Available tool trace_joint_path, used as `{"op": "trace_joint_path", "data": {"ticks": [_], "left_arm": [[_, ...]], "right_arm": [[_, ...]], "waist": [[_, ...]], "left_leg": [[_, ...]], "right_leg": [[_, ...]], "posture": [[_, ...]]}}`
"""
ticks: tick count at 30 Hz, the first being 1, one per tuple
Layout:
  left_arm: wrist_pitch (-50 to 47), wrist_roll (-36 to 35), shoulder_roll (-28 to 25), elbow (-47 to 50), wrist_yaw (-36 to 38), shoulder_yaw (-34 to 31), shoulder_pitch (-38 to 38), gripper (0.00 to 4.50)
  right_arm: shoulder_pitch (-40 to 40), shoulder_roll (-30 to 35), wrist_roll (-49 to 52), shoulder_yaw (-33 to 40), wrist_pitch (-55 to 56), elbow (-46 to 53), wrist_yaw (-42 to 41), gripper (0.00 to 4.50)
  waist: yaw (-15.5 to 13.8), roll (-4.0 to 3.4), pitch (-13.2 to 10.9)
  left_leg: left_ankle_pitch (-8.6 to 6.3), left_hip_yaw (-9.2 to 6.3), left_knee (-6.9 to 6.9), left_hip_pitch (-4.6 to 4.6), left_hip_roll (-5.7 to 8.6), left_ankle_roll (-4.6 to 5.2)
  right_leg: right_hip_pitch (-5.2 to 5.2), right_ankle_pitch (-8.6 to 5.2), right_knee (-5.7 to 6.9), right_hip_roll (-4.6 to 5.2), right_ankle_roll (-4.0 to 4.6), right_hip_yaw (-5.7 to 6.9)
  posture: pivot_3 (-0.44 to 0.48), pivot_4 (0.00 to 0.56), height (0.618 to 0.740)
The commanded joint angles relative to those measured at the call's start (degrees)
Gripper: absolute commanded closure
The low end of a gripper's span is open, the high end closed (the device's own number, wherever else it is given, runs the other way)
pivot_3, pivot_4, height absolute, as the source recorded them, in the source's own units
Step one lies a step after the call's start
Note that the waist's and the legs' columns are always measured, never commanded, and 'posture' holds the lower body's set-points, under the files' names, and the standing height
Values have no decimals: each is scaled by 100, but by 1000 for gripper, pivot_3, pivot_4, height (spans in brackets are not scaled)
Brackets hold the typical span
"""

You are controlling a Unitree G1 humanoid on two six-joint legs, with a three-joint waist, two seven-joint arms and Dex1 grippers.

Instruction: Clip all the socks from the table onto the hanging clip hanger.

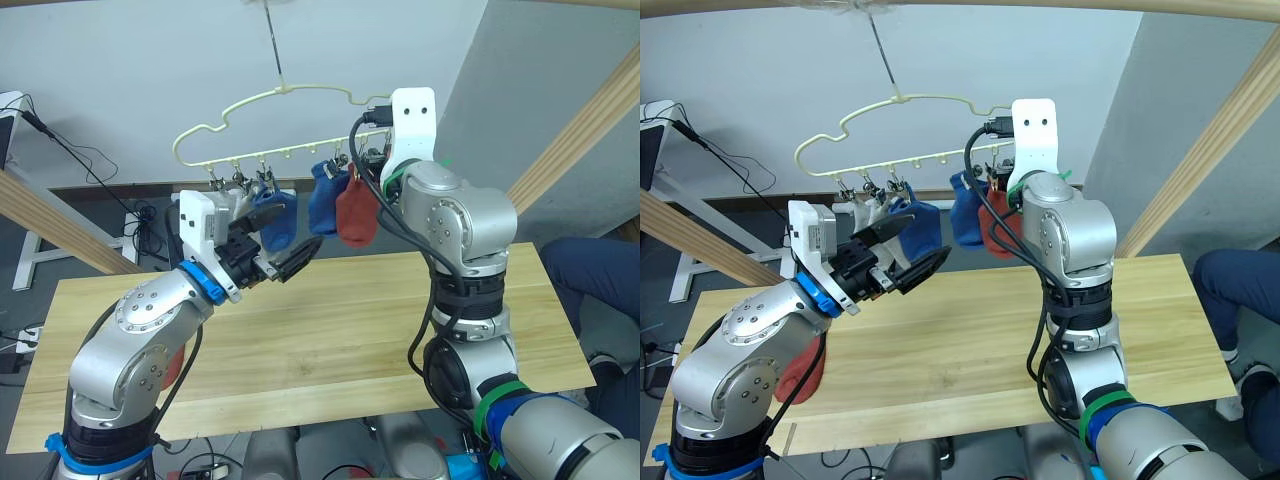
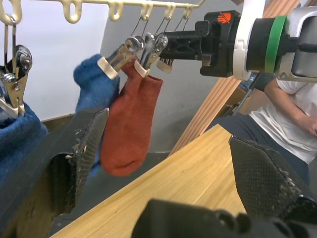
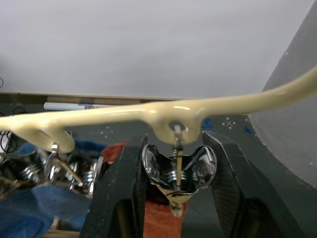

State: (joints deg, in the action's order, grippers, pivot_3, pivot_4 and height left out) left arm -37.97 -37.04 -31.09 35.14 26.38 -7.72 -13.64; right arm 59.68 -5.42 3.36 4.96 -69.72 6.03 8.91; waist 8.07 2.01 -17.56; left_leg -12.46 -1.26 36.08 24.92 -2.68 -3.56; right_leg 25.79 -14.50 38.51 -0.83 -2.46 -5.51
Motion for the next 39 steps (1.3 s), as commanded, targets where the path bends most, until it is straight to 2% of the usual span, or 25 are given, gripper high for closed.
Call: {"op": "trace_joint_path", "data": {"ticks": [1,21,24,29,31,38,39], "left_arm": [[147,7,59,173,-28,-26,36,0],[145,38,81,187,-36,-9,30,0],[143,35,82,189,-40,-11,32,0],[151,43,80,171,-29,-8,22,0],[151,41,85,177,-31,-5,27,0],[177,55,83,142,-13,3,1,0],[180,55,83,139,-15,5,-1,0]], "right_arm": [[188,-13,-16,11,183,81,28,2706],[168,24,-29,-25,440,35,24,2706],[147,25,-14,-34,433,68,3,2128],[128,26,-3,-43,443,93,-17,479],[126,21,-8,-41,448,101,-7,84],[126,17,-34,-83,472,104,13,84],[123,18,-33,-91,474,109,8,243]], "waist": [[0,0,0],[0,0,0],[0,0,0],[0,0,0],[0,0,0],[0,0,1],[0,0,1]], "left_leg": [[0,0,0,0,0,0],[0,-1,0,0,0,0],[0,0,0,0,0,0],[0,0,0,0,0,0],[0,-1,0,0,0,0],[0,0,1,0,0,0],[0,-1,1,0,0,0]], "right_leg": [[0,0,0,0,0,0],[0,1,2,0,1,1],[0,1,2,0,1,1],[0,1,3,0,1,0],[0,1,3,0,1,0],[0,1,4,0,1,0],[0,1,5,0,1,1]], "posture": [[-149,321,740],[-148,308,740],[-148,308,740],[-147,306,740],[-149,303,740],[-151,298,740],[-150,299,740]]}}
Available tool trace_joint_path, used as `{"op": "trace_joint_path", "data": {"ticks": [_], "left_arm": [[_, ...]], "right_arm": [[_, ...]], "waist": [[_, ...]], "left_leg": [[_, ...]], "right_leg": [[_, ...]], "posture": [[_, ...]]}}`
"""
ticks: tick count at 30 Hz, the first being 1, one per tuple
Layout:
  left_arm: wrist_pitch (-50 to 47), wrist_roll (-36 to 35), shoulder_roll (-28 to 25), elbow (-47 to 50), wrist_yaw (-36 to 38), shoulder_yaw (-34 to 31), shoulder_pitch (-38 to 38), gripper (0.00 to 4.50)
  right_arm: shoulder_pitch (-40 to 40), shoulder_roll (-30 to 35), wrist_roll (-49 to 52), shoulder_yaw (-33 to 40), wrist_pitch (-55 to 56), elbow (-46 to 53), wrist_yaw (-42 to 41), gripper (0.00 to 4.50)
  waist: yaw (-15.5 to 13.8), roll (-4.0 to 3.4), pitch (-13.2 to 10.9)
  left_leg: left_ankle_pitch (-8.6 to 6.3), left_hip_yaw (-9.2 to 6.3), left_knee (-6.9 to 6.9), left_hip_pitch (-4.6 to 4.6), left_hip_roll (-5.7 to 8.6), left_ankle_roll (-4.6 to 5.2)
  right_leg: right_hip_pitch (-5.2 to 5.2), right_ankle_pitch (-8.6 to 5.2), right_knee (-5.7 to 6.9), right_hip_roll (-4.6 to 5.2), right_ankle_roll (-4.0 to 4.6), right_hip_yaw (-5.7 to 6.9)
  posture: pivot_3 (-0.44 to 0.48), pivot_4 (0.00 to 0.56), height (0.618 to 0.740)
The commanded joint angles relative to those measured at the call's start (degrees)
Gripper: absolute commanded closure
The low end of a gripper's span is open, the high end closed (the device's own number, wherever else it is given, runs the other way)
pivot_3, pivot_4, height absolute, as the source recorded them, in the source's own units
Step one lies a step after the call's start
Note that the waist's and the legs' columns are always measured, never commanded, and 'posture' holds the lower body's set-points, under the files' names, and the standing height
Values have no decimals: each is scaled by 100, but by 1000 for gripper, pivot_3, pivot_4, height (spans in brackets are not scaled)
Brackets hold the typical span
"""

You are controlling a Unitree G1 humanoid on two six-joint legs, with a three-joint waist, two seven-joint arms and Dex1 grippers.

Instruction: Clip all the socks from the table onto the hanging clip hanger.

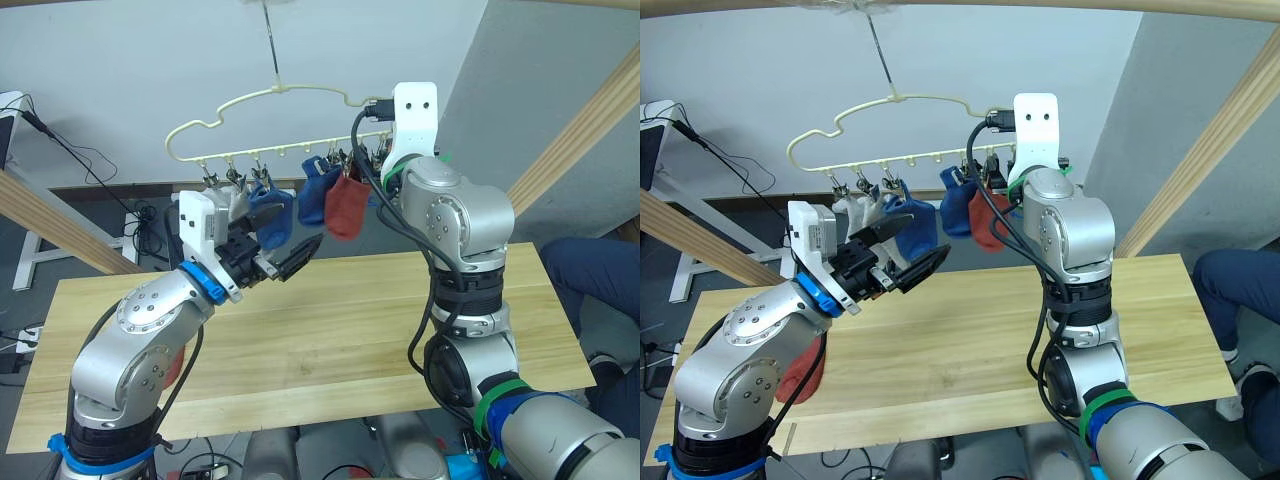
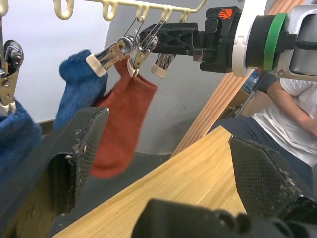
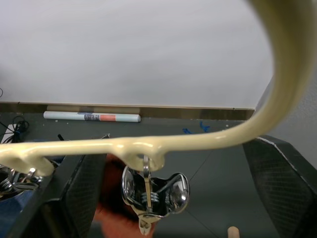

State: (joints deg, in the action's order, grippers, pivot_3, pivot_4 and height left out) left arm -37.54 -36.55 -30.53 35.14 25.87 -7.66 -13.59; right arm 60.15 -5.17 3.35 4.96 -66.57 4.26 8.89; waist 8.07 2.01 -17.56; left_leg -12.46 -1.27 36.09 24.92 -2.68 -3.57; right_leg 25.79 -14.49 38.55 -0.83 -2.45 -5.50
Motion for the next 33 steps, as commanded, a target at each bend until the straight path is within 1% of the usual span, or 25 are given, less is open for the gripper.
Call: {"op": "trace_joint_path", "data": {"ticks": [1,3,4,5,11,15,24,26,31,32,33], "left_arm": [[140,5,27,137,33,4,-6,0],[148,5,22,134,32,9,-5,0],[151,6,19,132,33,11,-4,0],[155,9,17,129,34,11,-4,0],[154,3,25,143,3,20,4,0],[157,7,25,125,-4,23,-15,0],[7,-27,-33,165,-99,-61,111,0],[-166,-96,-66,104,-188,-186,206,0],[-777,-59,-417,-300,-321,-577,698,0],[-874,-51,-466,-378,-373,-670,777,0],[-917,94,-556,-485,-440,-712,866,0]], "right_arm": [[72,-7,-29,-95,162,289,5,443],[71,-12,-28,-94,157,290,8,978],[72,-16,-28,-90,152,288,13,1435],[75,-16,-31,-85,150,281,19,1696],[94,-24,-34,-54,149,248,44,3753],[105,-24,-37,-42,172,214,50,4477],[113,3,-33,-35,172,204,51,4477],[103,10,-32,-45,158,226,45,4477],[70,35,-18,-93,92,315,-3,4477],[62,40,-15,-104,79,337,-11,4477],[47,48,-12,-114,65,366,-18,4477]], "waist": [[0,0,0],[0,0,0],[0,0,0],[0,0,0],[-1,0,0],[-8,1,1],[-10,1,1],[-10,1,1],[0,0,0],[-7,0,0],[-8,0,0]], "left_leg": [[0,0,0,0,0,0],[0,0,0,0,0,0],[0,0,0,0,0,0],[0,0,0,0,0,0],[0,0,1,0,0,0],[0,-1,2,0,1,0],[0,-1,3,-1,1,0],[0,-2,3,0,1,0],[0,-5,3,-3,-1,0],[0,-5,3,-3,-1,0],[0,-5,3,-2,-1,0]], "right_leg": [[0,0,0,0,0,0],[0,0,1,0,0,0],[0,0,1,0,0,0],[0,0,1,0,0,0],[0,0,2,0,0,0],[0,0,4,0,0,1],[0,0,6,1,0,2],[0,0,7,1,0,2],[0,0,10,-1,0,3],[1,0,11,-1,0,4],[2,0,11,-1,1,5]], "posture": [[-150,299,740],[-150,299,740],[-150,299,740],[-149,300,740],[-149,300,740],[-147,301,740],[-144,309,740],[-144,309,740],[-140,316,740],[-136,325,740],[-136,325,740]]}}
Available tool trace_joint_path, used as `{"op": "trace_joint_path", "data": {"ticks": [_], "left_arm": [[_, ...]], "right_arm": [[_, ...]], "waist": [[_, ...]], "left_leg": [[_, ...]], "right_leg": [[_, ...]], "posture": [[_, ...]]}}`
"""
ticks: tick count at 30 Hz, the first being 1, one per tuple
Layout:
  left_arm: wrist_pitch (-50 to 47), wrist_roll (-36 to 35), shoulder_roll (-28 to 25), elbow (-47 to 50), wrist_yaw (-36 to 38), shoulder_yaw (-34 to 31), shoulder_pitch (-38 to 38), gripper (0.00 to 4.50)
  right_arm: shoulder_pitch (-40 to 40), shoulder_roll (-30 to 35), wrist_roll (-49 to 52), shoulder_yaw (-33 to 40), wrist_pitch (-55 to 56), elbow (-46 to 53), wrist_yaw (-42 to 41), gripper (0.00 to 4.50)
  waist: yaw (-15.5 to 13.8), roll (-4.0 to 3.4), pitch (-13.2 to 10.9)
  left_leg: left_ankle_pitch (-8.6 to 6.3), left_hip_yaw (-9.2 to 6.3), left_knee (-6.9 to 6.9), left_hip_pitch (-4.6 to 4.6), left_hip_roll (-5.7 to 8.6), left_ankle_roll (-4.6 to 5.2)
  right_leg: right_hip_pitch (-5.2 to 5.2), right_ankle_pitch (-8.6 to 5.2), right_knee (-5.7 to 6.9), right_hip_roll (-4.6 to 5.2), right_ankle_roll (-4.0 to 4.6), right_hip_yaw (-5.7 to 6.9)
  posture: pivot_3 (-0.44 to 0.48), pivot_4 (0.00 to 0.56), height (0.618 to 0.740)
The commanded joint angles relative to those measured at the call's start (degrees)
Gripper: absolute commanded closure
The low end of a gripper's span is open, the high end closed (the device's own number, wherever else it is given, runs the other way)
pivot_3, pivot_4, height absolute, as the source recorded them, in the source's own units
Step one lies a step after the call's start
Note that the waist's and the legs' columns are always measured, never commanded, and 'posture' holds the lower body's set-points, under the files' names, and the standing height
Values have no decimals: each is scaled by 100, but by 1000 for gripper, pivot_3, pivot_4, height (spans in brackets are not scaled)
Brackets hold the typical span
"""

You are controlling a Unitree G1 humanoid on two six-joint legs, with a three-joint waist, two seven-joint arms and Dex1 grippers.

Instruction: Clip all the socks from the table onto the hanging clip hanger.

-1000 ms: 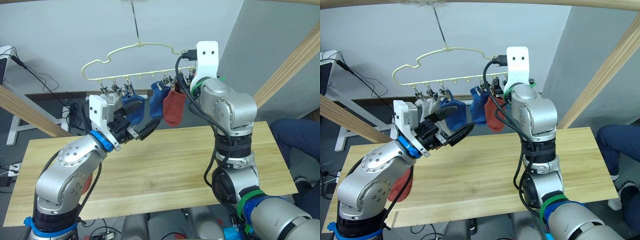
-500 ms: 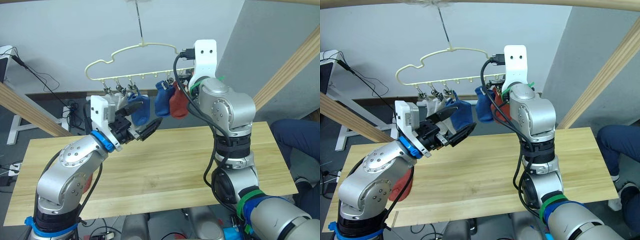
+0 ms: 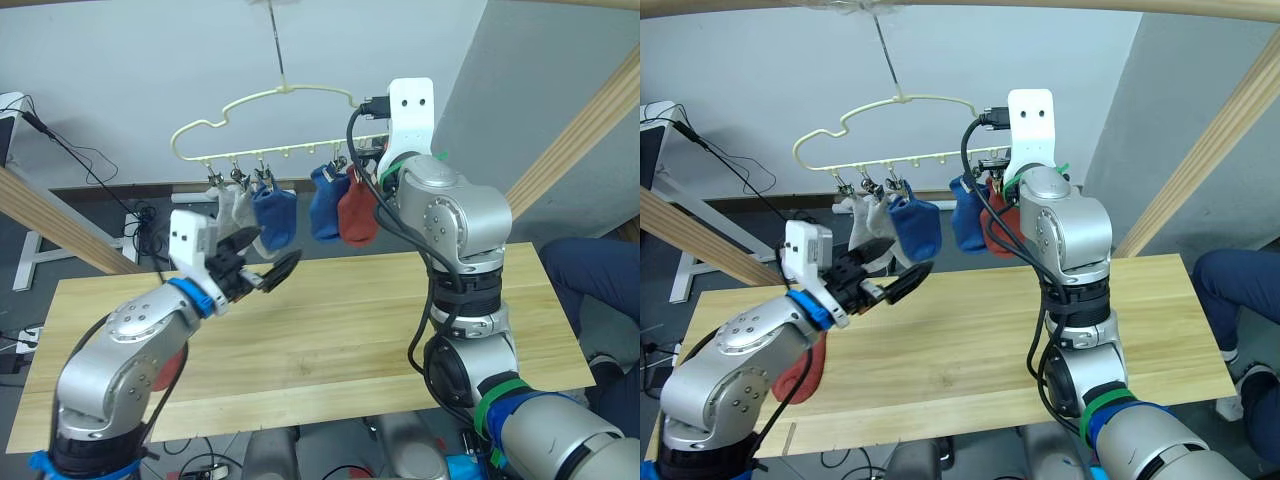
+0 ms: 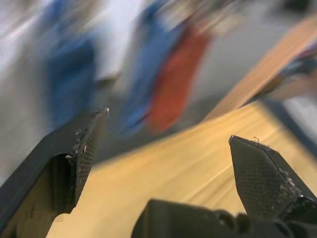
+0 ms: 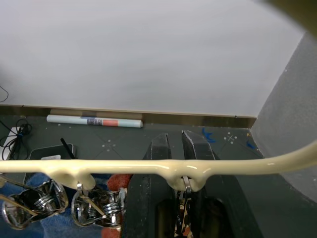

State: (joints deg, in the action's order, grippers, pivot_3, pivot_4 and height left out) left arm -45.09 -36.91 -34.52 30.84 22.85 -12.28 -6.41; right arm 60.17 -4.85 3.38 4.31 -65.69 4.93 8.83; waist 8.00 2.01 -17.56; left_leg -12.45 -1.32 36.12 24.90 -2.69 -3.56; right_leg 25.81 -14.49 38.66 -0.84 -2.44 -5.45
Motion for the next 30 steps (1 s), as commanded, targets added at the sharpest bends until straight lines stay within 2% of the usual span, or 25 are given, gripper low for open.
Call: {"op": "trace_joint_path", "data": {"ticks": [1,7,10,16,23,30], "left_arm": [[-195,308,-244,-200,-228,-309,238,0],[117,898,-327,-781,-429,-585,540,0],[494,1397,-343,-1270,-586,-667,746,0],[1008,1873,-325,-2389,-625,-754,763,0],[1326,2022,-249,-3076,-501,-704,651,0],[1191,2091,-51,-3874,-462,-605,513,0]], "right_arm": [[28,18,-13,-58,-45,334,-16,4477],[-66,6,-6,-107,-182,518,-23,4477],[-115,30,-7,-107,-267,615,-29,4477],[-157,38,-14,-105,-399,768,-20,4477],[-175,91,-36,-98,-540,905,-17,4477],[-165,140,-65,-89,-708,1017,7,4477]], "waist": [[-1,0,0],[-13,-3,-3],[-9,-3,-3],[-3,-3,-3],[-1,-3,-3],[41,-3,-3]], "left_leg": [[0,0,0,0,1,0],[0,2,-2,1,1,0],[0,4,-3,1,0,0],[0,4,-5,1,-2,0],[0,7,-5,3,-1,-1],[-1,9,-5,3,-1,0]], "right_leg": [[0,0,-1,0,0,0],[3,-1,-4,3,0,0],[3,-1,-4,5,1,-3],[9,-1,-1,5,3,-2],[10,-2,-3,15,3,-3],[12,-1,-2,15,2,-4]], "posture": [[-135,331,740],[-136,341,740],[-139,338,740],[-159,330,740],[-198,337,740],[-215,341,740]]}}
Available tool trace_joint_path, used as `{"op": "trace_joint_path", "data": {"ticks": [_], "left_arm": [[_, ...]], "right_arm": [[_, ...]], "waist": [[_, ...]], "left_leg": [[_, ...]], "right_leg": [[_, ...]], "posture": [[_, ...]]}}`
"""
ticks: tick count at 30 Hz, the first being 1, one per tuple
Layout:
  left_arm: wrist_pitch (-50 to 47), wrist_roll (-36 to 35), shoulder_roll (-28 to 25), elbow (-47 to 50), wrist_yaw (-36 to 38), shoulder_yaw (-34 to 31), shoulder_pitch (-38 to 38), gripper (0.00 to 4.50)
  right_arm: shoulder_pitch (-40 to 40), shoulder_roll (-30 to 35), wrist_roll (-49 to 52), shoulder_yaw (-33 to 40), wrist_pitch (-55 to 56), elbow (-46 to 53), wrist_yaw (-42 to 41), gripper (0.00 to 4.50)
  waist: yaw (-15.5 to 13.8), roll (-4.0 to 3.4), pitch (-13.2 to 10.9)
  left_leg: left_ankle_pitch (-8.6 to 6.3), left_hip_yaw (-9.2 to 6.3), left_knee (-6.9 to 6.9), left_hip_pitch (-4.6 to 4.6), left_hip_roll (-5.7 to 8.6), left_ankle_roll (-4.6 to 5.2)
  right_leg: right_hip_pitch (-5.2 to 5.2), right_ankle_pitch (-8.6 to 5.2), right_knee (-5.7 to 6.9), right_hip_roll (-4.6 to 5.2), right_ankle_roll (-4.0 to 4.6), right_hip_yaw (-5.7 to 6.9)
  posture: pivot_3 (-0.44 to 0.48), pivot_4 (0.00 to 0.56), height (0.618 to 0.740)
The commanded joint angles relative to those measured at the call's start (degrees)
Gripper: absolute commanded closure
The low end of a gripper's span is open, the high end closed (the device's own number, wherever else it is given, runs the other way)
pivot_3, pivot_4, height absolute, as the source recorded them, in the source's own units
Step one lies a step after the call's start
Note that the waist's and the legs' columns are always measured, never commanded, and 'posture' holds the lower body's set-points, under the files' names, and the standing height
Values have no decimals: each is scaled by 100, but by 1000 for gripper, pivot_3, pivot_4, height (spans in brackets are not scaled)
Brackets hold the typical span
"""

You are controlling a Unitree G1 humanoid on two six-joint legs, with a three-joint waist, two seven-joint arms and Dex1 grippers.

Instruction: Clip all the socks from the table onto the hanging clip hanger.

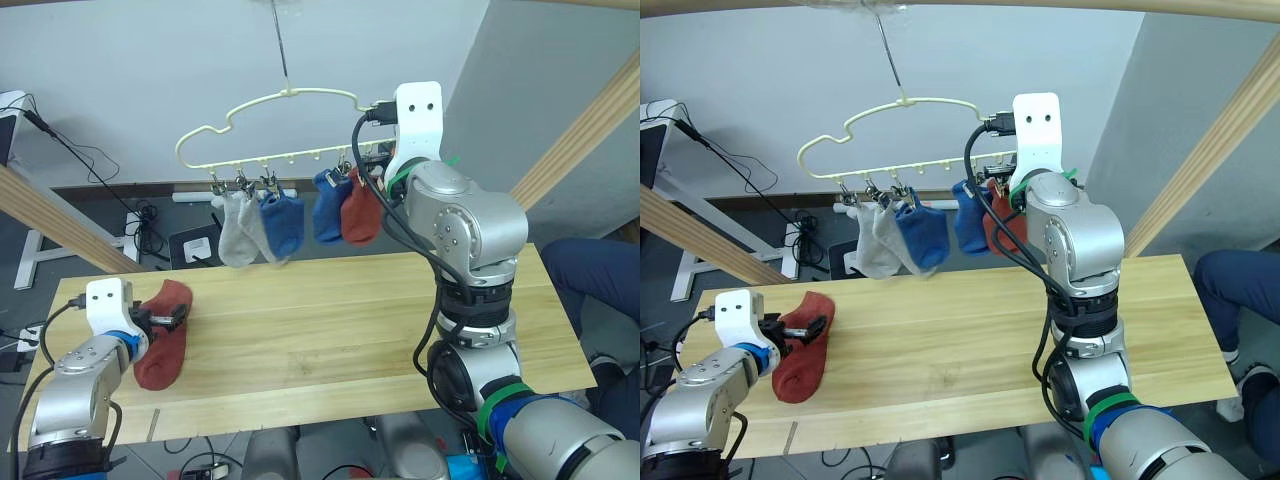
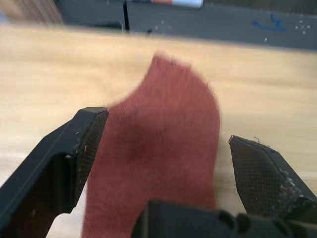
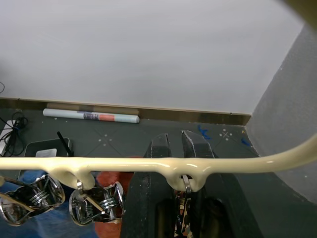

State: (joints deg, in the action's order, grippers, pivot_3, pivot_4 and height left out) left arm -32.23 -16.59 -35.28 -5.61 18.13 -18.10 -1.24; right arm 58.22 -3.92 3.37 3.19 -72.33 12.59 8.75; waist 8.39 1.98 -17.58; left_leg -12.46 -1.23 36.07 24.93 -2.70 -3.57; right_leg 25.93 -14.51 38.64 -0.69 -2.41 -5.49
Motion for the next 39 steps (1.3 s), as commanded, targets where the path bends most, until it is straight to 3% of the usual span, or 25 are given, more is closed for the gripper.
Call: {"op": "trace_joint_path", "data": {"ticks": [1,10,23,25,38,39], "left_arm": [[-144,71,42,-309,3,-21,-26,0],[-222,334,10,-829,-65,96,-110,0],[-262,342,67,-634,-27,102,30,4038],[-265,340,75,-622,-16,94,43,4477],[-616,202,302,238,142,172,376,4477],[-661,165,328,490,216,257,465,4040]], "right_arm": [[34,53,-62,25,-52,255,14,4477],[43,43,-65,48,-82,283,41,4477],[20,36,-61,70,-70,293,41,4482],[23,26,-65,65,-65,282,50,4482],[34,24,-69,67,-19,227,50,4482],[32,20,-65,68,-12,225,48,4482]], "waist": [[0,0,0],[10,0,0],[104,0,0],[104,0,1],[102,-1,0],[105,0,0]], "left_leg": [[0,-1,-1,0,0,0],[1,-2,2,-9,2,-1],[2,-2,1,-10,0,-2],[2,-3,1,-10,0,-2],[1,-1,-1,-10,0,-2],[1,-1,0,-10,1,-2]], "right_leg": [[0,0,0,0,0,1],[-1,0,23,1,-1,0],[-1,0,23,1,-1,-2],[-1,0,23,1,-1,-2],[-1,-1,20,8,-2,-4],[-1,-1,20,8,-3,-3]], "posture": [[-215,341,740],[-222,339,740],[-224,338,740],[-220,334,740],[-213,339,740],[-213,339,740]]}}
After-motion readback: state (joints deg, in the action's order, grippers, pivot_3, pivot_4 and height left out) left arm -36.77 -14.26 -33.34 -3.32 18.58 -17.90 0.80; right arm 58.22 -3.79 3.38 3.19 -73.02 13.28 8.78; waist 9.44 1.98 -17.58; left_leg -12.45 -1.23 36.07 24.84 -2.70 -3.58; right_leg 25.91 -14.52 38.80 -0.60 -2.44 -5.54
